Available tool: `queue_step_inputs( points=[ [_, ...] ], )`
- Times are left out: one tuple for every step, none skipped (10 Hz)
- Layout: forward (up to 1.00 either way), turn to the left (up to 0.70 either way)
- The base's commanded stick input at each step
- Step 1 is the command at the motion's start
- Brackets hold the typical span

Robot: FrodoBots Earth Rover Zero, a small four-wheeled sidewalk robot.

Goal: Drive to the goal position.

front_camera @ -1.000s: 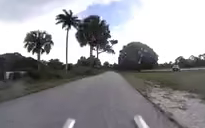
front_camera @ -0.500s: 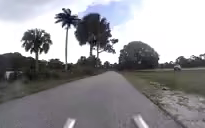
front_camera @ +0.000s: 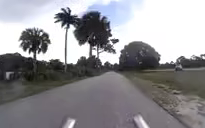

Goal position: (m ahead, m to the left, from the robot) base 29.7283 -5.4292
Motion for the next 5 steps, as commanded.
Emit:
queue_step_inputs(
  points=[
    [0.85, 0.0],
    [0.85, 0.0],
    [0.85, 0.0],
    [0.85, 0.0],
    [0.85, -0.06]
  ],
)
